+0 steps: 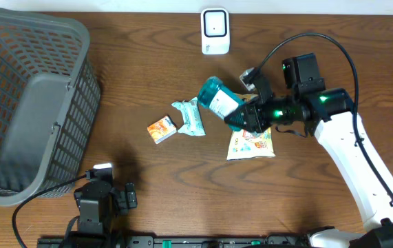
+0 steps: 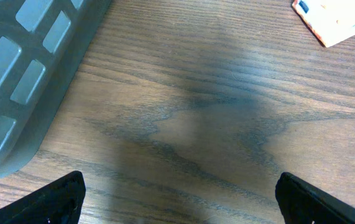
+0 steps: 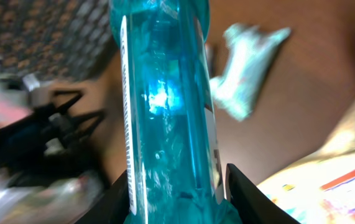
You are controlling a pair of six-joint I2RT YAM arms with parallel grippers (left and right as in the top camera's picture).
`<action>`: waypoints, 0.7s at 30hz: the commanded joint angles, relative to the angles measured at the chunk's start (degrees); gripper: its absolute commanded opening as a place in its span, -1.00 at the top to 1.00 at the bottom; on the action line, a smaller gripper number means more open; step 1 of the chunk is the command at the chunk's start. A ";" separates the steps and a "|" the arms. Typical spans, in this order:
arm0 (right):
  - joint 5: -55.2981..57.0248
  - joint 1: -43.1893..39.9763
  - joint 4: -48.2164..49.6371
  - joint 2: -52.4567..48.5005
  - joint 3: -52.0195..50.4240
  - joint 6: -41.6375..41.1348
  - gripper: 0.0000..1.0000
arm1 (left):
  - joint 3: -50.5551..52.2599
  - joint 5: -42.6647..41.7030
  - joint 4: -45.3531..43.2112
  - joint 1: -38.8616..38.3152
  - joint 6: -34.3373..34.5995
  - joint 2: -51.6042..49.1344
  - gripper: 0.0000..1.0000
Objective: Scan the item barcode
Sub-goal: 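Hold the bottle against the white scanner with the right gripper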
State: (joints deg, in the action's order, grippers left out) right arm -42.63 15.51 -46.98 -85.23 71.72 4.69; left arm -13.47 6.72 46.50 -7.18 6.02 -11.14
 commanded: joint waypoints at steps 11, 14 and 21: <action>25.77 2.86 24.72 -1.14 0.55 0.07 0.38 | 0.31 -0.11 1.03 0.09 0.31 0.02 -0.96; 29.57 3.63 30.77 -2.95 0.55 0.07 0.38 | 0.31 -0.09 1.03 0.09 0.31 0.02 -0.96; 43.32 6.47 44.52 -11.78 0.55 0.37 0.37 | 0.31 -0.09 1.03 0.09 0.31 0.02 -0.96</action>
State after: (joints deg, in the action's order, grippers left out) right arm -7.57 20.73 -5.91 -94.08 71.66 4.69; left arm -13.47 6.72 46.50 -7.18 6.02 -11.14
